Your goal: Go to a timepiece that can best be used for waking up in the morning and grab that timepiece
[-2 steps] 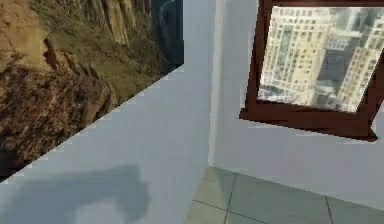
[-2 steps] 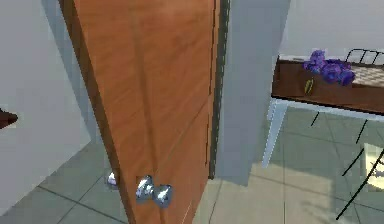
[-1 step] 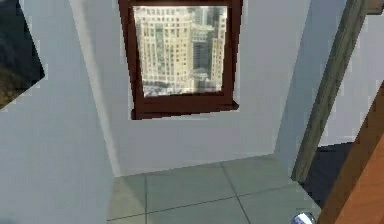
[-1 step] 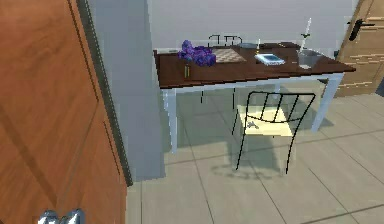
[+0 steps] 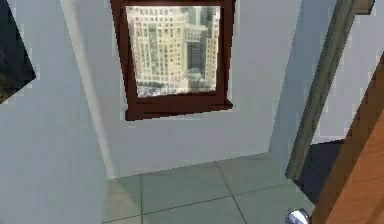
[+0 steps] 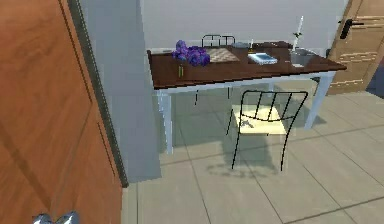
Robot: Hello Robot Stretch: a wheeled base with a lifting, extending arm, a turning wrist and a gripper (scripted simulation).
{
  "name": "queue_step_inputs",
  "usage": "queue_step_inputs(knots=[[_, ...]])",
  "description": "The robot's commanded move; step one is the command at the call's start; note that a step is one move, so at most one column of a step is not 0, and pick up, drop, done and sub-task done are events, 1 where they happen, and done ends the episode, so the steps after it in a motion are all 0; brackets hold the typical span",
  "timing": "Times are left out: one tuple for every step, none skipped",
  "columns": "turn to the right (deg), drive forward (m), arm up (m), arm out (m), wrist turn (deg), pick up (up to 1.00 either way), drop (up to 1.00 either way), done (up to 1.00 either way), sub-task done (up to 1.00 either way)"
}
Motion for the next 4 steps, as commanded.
queue_step_inputs(knots=[[12.0,0.00,0.00,0.00,0.0,0.00,0.00,0.00,0.00],[0.0,0.30,0.00,0.00,0.0,0.00,0.00,0.00,0.00],[-24.0,0.00,0.00,0.00,0.0,0.00,0.00,0.00,0.00],[0.0,0.20,0.00,0.00,0.0,0.00,0.00,0.00,0.00]])
